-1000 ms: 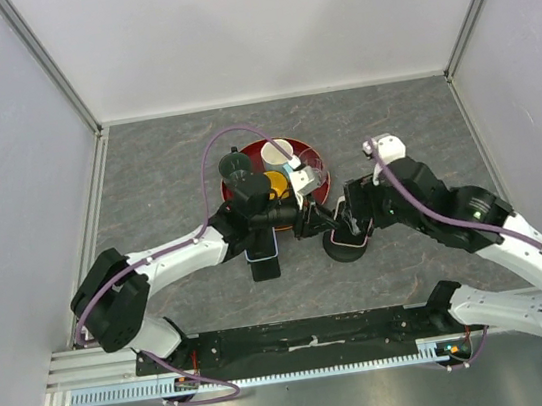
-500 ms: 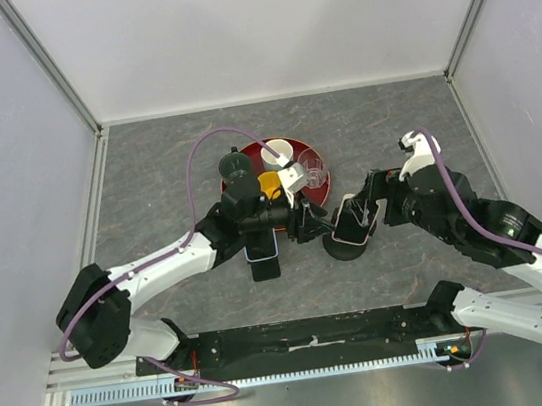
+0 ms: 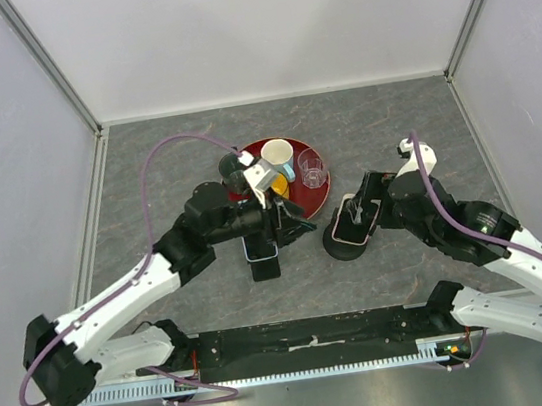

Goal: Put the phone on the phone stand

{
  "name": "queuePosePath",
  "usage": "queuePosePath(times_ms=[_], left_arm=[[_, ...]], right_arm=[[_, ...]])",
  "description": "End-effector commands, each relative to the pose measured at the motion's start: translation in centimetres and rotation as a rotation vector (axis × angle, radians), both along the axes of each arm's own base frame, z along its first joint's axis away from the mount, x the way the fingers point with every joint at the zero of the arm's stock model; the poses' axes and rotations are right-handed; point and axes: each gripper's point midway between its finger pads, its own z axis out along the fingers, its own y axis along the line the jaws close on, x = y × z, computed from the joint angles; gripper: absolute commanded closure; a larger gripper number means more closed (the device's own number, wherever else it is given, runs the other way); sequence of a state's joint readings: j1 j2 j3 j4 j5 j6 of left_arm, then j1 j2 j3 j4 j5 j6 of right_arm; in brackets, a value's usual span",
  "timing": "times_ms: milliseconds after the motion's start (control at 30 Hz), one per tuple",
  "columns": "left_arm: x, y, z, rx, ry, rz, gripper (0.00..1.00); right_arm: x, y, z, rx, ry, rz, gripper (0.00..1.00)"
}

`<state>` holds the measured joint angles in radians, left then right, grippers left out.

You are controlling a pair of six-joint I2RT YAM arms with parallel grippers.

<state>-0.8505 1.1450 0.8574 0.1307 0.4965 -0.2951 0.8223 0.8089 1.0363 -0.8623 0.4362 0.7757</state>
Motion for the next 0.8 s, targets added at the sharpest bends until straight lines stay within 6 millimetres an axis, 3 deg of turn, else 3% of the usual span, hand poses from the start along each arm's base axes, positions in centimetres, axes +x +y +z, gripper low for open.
queuePosePath(times_ms=[0,100,400,767], left_arm=[[-0.3,3.0,2.6,-0.006,0.026,0.123,0.39],[-1.0,4.0,3.1,-0.017,0.015,0.135,0.39],[-1.5,5.3,2.0,0.021,0.033,0.164,0.40],[-1.4,6.9,3.0,0.014,0.013,0.230,0.41]], right_arm=[[0.8,-0.7,0.7,0.085,-0.013,-0.140,0.02],[0.8,0.8,0.9,0.098,0.001,-0.089,0.02],[0.5,2.4,1.3,0.066,-0.007,-0.054,0.02],[1.2,0.5,1.2,-0.090,-0.045,-0.272,0.02]])
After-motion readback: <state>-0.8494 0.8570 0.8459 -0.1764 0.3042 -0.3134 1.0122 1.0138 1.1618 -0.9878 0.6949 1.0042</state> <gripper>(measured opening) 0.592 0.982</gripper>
